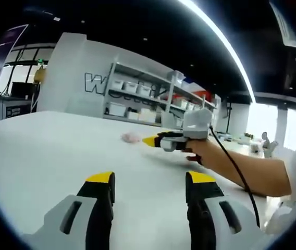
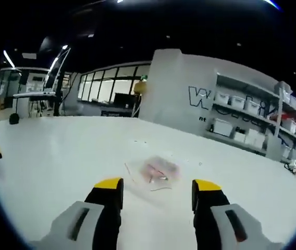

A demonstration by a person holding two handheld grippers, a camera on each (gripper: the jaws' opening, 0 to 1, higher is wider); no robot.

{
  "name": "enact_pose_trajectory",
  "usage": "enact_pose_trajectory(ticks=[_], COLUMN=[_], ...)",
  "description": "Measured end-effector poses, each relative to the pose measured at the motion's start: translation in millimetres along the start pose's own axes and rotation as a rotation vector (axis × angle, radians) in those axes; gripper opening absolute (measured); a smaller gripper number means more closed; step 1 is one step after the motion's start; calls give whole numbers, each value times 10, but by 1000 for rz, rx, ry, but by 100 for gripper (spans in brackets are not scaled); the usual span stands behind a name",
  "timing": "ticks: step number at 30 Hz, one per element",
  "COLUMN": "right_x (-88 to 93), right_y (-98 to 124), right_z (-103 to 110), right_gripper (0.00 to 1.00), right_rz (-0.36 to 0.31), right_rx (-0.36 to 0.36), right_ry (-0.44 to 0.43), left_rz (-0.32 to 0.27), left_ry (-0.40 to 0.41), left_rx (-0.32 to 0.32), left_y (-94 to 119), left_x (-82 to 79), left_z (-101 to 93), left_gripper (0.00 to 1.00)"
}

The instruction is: Open the resealable bag by pulling the two sides of the seal apart until the entire bag opening is separated and visibly accessible.

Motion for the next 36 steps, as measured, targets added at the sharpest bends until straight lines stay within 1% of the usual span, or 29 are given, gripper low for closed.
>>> enact_pose_trajectory(ticks=[3, 5, 9, 12, 14, 16, 18, 22, 28, 31, 36], right_x=[34, 47, 14, 12, 7, -1, -8, -20, -32, -26, -36], right_y=[18, 25, 65, 75, 104, 106, 111, 149, 200, 212, 278], right_z=[-21, -36, -28, -10, 20, 33, 46, 74, 117, 134, 147], right_gripper=[63, 63, 63, 65, 67, 68, 68, 67, 67, 67, 65], right_rz=[5, 7, -7, -10, -14, -17, -18, -18, -21, -20, -20], right_rx=[17, 23, 31, 32, 32, 29, 27, 27, 25, 23, 22], right_ry=[-40, -55, -76, -75, -70, -69, -68, -68, -73, -71, -78], left_rz=[0, 1, 6, 19, 28, 48, 63, 80, 79, 87, 98], left_ry=[0, 2, 9, 10, -11, -39, -59, -106, -108, -108, -111], left_rx=[-2, -3, -7, -13, -23, -22, -15, -17, -35, -39, -35], left_y=[-1, -2, -5, -12, -29, -47, -56, -71, -51, -47, -52], left_x=[0, 2, 4, 15, 9, 14, 20, 1, -39, -27, 1], left_z=[2, 3, 19, 31, 39, 25, -17, -26, 20, 46, 29], left_gripper=[55, 55, 56, 63, 72, 76, 79, 81, 83, 83, 82])
Point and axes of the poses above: the point that each gripper's makers call its tool centre point, and the gripper's own axes: y roughly backward along the fingers, z roughly to its left, x roughly out of its underside, the point moved 3 cm from there along y, roughly backward along the fingers, and after that the axes turned 6 degrees about -z, right-handed, at the moved point
